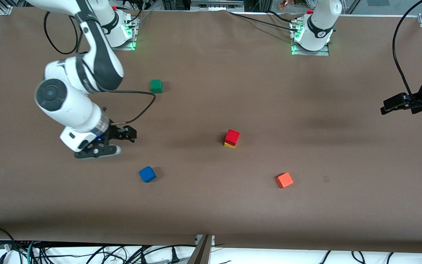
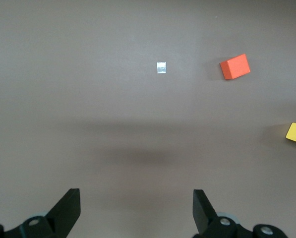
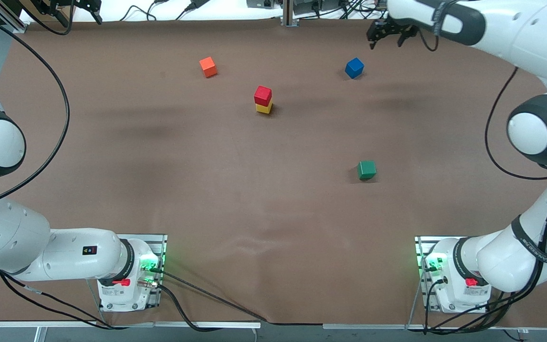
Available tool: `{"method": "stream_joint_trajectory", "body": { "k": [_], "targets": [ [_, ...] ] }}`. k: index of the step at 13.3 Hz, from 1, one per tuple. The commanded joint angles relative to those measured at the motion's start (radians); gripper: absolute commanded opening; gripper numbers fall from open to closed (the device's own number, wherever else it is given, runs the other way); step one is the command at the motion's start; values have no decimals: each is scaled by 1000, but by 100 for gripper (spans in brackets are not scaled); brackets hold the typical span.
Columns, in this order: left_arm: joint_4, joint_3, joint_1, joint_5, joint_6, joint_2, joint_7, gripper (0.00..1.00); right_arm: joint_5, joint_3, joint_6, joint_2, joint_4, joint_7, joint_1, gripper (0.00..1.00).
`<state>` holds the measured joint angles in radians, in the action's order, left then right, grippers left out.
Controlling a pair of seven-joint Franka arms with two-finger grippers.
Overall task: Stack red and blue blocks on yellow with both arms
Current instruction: 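Reach the right gripper toward the blue cube, then lower the right gripper around the blue cube and close it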
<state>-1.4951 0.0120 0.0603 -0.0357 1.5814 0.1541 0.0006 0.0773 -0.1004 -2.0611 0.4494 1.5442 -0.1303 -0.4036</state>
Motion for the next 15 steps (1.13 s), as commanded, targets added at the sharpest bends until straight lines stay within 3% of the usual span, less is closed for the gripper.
{"method": "stream_joint_trajectory", "body": {
  "k": [1,4,6,10,15],
  "targets": [
    [-8,-9,9,16,12,5,-4,100,-4,-5,-8,183,-210,34,-6,100],
    [-7,-9,6,13,11,10,-5,100,-8,-7,-114,340,-346,113,-4,100],
    [-7,-9,9,14,12,10,-5,100,-7,-7,-172,399,-372,159,3,100],
    [-7,-9,1,13,11,33,-5,100,-7,-7,-240,449,-357,190,-4,100],
    [-5,-9,0,13,11,39,-8,100,-2,-7,-272,445,-257,172,-27,99]
  ]
}}
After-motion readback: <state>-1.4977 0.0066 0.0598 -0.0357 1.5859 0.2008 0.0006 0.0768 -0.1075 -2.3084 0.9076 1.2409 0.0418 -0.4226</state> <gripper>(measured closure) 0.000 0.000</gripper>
